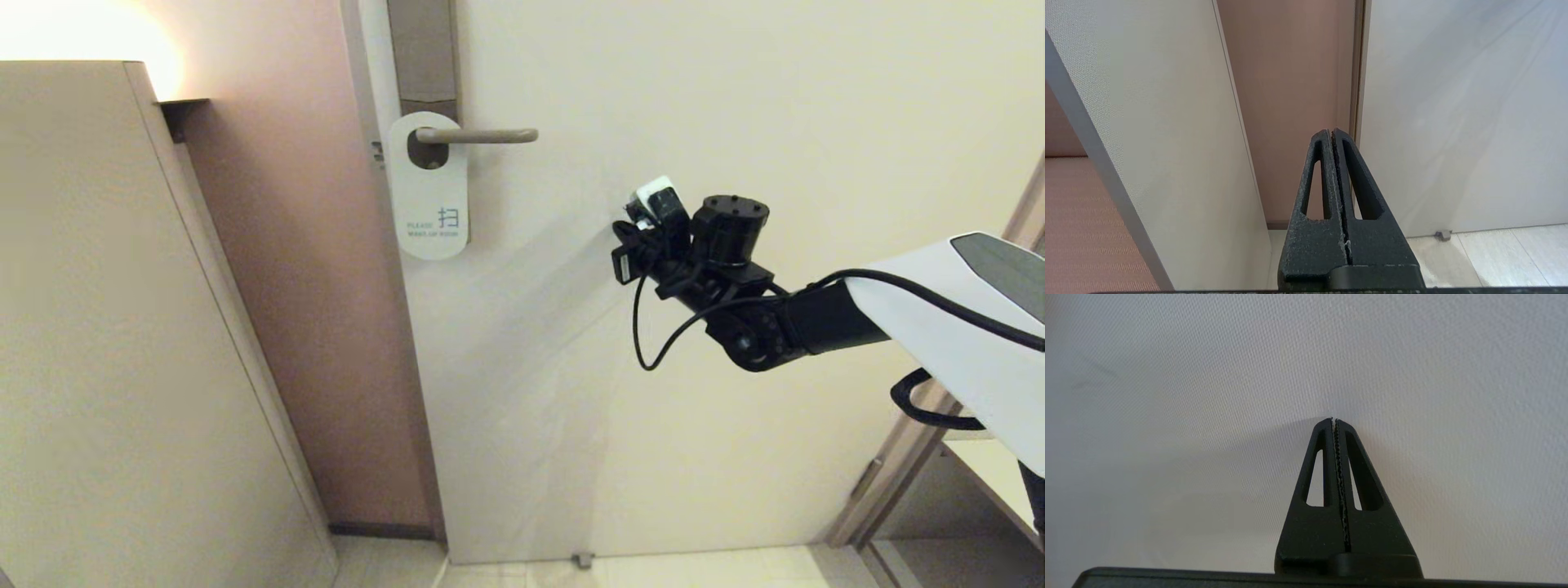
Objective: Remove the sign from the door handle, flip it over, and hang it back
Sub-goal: Take down the sign
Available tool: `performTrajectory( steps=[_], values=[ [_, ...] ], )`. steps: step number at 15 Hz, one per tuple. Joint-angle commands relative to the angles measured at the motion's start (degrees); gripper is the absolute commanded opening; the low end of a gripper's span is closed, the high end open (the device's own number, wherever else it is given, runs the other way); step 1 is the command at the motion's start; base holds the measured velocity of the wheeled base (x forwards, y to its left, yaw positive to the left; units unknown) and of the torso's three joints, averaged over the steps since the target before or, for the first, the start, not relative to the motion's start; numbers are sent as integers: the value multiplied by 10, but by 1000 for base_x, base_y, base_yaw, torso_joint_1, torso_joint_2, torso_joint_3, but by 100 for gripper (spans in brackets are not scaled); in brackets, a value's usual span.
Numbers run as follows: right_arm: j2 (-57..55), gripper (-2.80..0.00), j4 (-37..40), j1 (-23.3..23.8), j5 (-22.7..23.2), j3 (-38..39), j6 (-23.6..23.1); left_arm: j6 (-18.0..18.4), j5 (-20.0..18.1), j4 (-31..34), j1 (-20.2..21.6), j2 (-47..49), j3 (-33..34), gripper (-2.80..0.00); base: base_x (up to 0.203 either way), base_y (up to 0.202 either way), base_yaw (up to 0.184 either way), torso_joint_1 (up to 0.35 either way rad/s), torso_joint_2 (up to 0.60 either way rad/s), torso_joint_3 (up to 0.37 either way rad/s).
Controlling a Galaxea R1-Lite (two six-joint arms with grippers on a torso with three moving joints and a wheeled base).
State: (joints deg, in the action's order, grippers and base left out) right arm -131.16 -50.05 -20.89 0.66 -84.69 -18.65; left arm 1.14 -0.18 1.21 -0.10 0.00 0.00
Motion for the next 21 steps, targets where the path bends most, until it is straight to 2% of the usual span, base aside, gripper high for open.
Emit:
performTrajectory(
  steps=[1,7,11,15,18,21],
  values=[
    [-6,-280,-7,1,1,-3,-2,0,0,0,0,0,0,-280,0,0,0,0,0,0],
    [62,-280,-10,1,3,8,-3,0,0,0,0,0,0,-280,0,0,0,0,0,0],
    [166,-280,0,6,1,61,-5,0,0,0,0,0,0,-280,0,0,0,0,0,0],
    [267,-280,54,44,1,116,-4,0,0,0,0,0,0,-280,0,0,0,0,0,0],
    [349,-280,126,73,4,160,-2,0,0,0,0,0,0,-280,0,0,0,0,0,0],
    [424,-280,167,99,12,237,0,0,0,0,0,0,0,-280,0,0,0,0,0,0]
  ],
)
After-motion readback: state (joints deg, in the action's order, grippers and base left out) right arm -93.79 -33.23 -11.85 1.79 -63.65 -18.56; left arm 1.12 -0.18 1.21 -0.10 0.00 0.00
